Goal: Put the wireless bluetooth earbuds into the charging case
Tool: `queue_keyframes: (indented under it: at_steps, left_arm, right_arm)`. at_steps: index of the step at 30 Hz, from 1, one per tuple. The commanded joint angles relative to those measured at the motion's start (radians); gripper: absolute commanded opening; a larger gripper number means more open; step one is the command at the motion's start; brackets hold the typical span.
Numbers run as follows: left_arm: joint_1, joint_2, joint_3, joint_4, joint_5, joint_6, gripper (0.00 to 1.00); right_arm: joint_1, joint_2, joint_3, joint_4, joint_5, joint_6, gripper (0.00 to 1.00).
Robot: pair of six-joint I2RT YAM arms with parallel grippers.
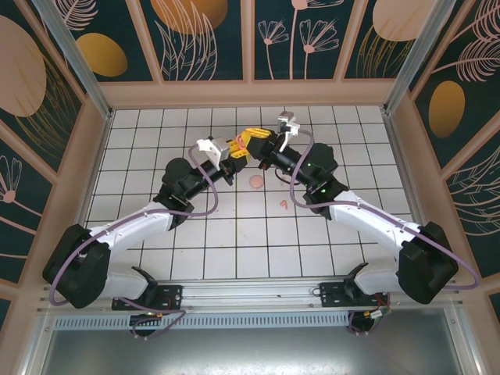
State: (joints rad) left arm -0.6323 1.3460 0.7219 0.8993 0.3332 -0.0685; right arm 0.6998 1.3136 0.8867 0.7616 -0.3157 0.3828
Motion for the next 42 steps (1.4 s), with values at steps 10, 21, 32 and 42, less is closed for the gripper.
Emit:
queue_keyframes:
  at_steps: [10,21,32,42]
  left_arm:
    - [0.003,-0.011,0.038,0.007,0.012,-0.003,0.00]
    - [0.003,-0.013,0.046,0.004,0.016,-0.004,0.00]
    - [0.002,-0.011,0.063,-0.014,0.015,-0.004,0.00]
    - [0.002,-0.006,0.073,-0.012,0.021,-0.008,0.00]
  right_arm:
    - [-0.014,-0.034,-0.037,0.038,0.004,-0.004,0.13]
    - [-0.027,-0.031,-0.051,0.028,-0.002,-0.002,0.13]
    - [-0.022,-0.012,-0.040,-0.020,-0.063,-0.018,0.12]
    - [-0.013,-0.001,-0.027,-0.121,-0.038,-0.078,0.12]
